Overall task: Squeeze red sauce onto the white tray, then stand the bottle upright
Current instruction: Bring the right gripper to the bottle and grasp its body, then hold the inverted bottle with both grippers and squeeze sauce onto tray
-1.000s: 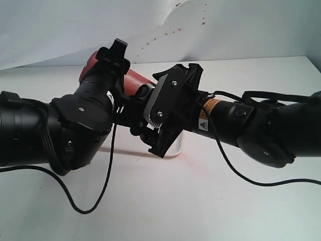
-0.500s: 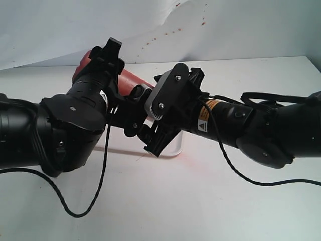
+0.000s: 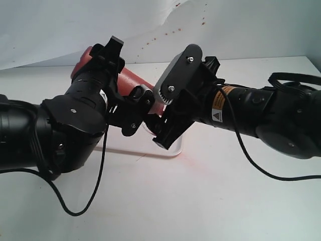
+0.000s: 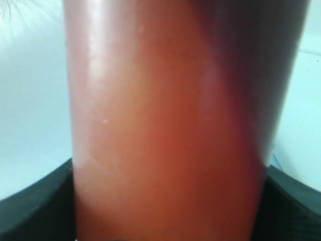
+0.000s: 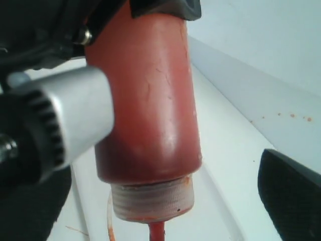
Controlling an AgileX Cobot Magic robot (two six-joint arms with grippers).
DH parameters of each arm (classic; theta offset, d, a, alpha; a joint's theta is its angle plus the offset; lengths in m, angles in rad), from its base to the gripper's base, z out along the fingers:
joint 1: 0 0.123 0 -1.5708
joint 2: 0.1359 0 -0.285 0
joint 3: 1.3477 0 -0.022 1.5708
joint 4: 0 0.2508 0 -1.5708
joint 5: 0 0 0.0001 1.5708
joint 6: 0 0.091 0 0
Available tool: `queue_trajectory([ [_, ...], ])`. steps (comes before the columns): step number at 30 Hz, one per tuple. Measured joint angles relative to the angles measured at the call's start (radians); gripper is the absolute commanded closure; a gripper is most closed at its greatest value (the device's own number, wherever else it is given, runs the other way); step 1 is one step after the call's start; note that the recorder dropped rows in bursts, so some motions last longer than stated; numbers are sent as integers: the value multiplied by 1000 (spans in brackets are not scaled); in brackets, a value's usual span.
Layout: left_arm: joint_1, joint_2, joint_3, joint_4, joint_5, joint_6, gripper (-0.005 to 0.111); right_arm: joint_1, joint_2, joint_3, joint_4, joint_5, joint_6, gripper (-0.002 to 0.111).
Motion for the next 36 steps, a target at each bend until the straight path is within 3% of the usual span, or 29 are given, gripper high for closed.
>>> queue_trajectory([
  [4,0,0,0,0,-2,0,107,-19,-4,0,-13,10,36,16],
  [9,-2,0,2,3,-6,0,107,-124,-4,0,-99,-18,193,16],
  [15,-2,0,4,3,-1,5,107,-262,13,-41,-595,-296,723,16],
  [21,-2,0,4,3,2,29,107,-282,115,-215,-1081,-318,1106,16],
  [26,-2,0,4,3,2,45,107,-282,222,-323,-1193,-387,1181,16],
  [36,-2,0,4,3,-6,47,107,-255,358,-446,-1203,-512,1192,16],
])
